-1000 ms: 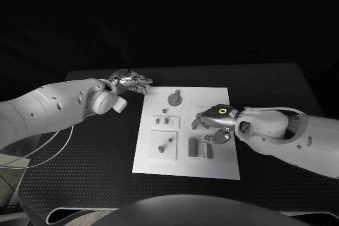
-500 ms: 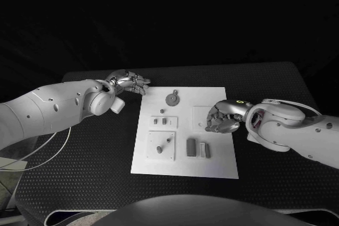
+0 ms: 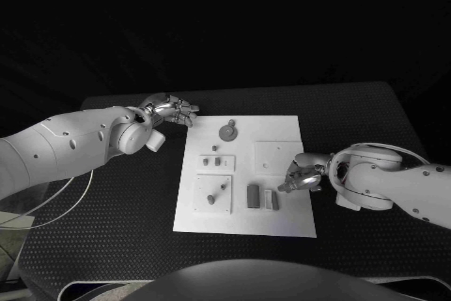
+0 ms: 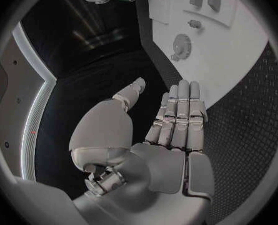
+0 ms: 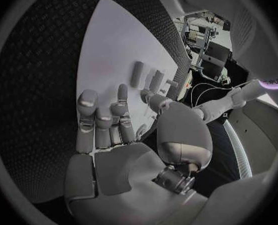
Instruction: Assemble the parts on the task board
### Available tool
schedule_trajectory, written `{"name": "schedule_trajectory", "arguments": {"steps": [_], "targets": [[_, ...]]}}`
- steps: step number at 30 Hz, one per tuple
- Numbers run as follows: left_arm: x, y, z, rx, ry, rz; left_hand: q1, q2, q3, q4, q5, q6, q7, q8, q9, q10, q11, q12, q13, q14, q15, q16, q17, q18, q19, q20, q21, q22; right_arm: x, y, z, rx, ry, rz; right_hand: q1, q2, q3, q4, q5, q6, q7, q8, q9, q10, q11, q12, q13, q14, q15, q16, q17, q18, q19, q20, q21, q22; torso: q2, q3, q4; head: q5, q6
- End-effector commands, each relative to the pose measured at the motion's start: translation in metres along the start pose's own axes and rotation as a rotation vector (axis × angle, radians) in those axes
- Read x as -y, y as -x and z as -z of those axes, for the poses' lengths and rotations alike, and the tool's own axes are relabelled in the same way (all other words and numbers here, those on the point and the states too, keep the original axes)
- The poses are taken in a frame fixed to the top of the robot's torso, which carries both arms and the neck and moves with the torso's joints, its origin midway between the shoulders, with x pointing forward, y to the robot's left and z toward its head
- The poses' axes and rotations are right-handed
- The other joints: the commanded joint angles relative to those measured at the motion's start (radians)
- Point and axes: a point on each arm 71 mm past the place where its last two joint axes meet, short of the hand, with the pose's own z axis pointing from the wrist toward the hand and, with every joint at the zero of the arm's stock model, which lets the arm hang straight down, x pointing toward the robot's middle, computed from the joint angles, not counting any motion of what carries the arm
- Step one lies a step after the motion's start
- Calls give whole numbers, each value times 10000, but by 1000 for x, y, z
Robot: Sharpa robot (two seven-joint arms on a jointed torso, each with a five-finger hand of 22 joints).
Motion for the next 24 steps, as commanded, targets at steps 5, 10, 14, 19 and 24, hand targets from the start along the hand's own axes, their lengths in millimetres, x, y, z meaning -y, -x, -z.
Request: {"name": "schedule_trajectory", "arguments": {"steps": [5,10,14,19,24], "targets": [[1,-2,0,-124,-112,-27,22,-52,-23,65,22,-69,164,41,15,-77,-15,11,-13,97,2,-66,16,72,-64,13,61,-13,5,-14,-5,-420,-777,-34,-206,-197,128,162,-2,128,13,-74,-17,155,-11,-115,83,83,19,85,47,410,143,-28,51,124,11,-10,36,-40,1],[1,-1,0,-113,-102,-29,22,-51,-24,67,21,-68,163,43,15,-74,-16,12,-12,98,2,-68,19,71,-64,14,61,-13,0,-17,-9,-503,-670,-17,-412,-319,152,325,-6,166,9,-115,-18,193,-16,-179,151,112,13,56,86,410,166,-34,43,112,12,-13,47,-18,1],[1,-2,0,-132,-116,-27,23,-50,-25,68,22,-66,163,45,16,-72,-17,13,-12,98,2,-70,21,71,-64,13,61,-13,-4,-22,-12,-655,-589,21,-508,-373,151,386,-6,192,2,-125,-14,209,-23,-196,190,124,10,50,106,410,175,-38,44,112,14,-16,36,11,1],[1,-2,0,-140,-101,-23,21,-46,-26,73,22,-65,162,47,16,-71,-17,14,-12,99,2,-72,24,71,-63,14,61,-14,-6,-28,-16,-734,-515,-14,-525,-440,148,374,-6,224,-8,-124,-5,221,-32,-202,221,134,5,52,124,410,183,-45,52,116,11,-19,45,28,1],[1,-1,0,-140,-102,-22,20,-45,-28,77,21,-65,162,49,16,-70,-18,14,-12,100,2,-75,27,71,-63,14,61,-14,-9,-36,-19,-901,-429,301,-461,-461,142,243,-5,281,-32,-115,15,246,-55,-207,284,155,-10,57,158,410,206,-63,76,127,13,-15,36,38,1]]}}
